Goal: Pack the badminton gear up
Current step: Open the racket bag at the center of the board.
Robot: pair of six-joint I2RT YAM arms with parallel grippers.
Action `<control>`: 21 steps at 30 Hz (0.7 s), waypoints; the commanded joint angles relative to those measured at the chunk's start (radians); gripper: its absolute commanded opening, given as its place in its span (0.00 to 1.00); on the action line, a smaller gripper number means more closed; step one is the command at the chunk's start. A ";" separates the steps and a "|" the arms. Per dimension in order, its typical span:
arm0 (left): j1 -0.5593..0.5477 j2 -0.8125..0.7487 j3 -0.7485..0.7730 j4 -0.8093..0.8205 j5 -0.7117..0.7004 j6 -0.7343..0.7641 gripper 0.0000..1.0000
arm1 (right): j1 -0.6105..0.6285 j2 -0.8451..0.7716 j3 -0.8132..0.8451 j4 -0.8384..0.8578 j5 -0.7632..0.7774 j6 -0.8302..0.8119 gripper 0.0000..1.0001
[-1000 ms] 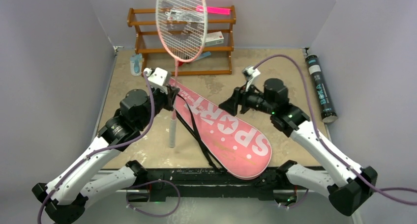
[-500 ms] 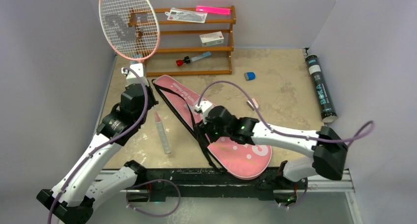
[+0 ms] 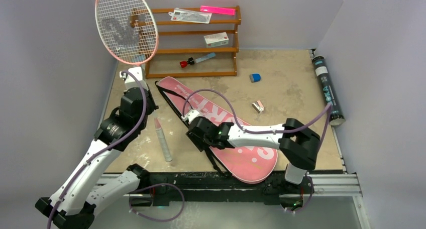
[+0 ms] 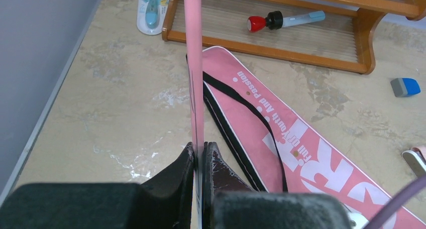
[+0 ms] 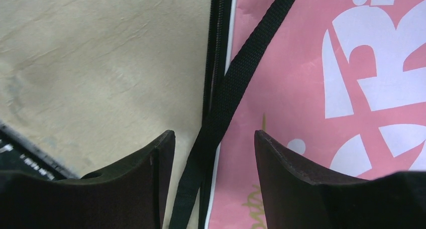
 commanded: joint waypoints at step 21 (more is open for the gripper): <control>0.004 -0.052 -0.030 0.134 -0.028 0.127 0.00 | -0.033 0.054 0.080 -0.005 0.150 0.019 0.00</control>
